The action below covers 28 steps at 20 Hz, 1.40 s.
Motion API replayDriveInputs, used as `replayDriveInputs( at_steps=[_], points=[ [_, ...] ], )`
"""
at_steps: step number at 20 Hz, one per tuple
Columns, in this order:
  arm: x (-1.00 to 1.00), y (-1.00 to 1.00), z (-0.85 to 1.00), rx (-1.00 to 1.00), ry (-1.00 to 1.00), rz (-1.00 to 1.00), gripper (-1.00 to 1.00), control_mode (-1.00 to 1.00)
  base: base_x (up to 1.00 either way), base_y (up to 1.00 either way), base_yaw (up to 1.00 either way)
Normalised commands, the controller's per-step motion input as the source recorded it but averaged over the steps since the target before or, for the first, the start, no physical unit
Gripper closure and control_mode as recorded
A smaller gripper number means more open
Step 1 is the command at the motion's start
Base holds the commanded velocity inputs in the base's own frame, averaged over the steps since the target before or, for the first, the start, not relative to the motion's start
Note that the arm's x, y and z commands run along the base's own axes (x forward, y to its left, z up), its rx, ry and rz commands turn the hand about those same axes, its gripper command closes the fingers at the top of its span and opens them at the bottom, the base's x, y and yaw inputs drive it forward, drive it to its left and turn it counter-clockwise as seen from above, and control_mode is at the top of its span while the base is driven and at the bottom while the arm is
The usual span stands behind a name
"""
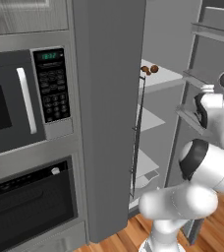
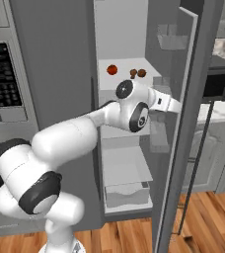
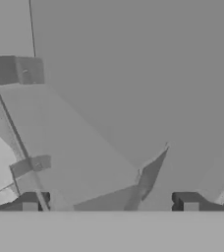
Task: Open the fridge, remove the pear, tomato, and chicken drumstick, and place them on any counter.
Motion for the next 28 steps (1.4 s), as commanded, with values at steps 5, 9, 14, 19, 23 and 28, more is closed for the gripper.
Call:
replayDriveInputs(
  at_steps=[5, 9, 14, 19, 23, 28],
  points=[
    [-0.93, 0.38, 0.33, -0.02, -0.22, 0.02, -1.00, -1.00, 0.00, 0.00, 0.00],
    [-0.92, 1.00, 0.56, -0.09, -0.02, 0.09, -1.00, -1.00, 0.00, 0.00, 0.00],
    [-0.31, 1.00, 0.64, 0.01, 0.13, 0.15, -1.00, -1.00, 0.00, 0.00, 0.00],
    [0.00, 1.00, 0.72, 0.22, 0.27, 0.13, -1.00, -1.00, 0.00, 0.00, 0.00],
    [-0.16, 1.00, 0.43, 0.33, 0.32, 0.11, -1.00, -1.00, 0.00, 0.00, 0.00],
    [-0.72, 0.78, -0.11, 0.30, 0.19, 0.10, -1.00, -1.00, 0.00, 0.00, 0.00]
  ],
)
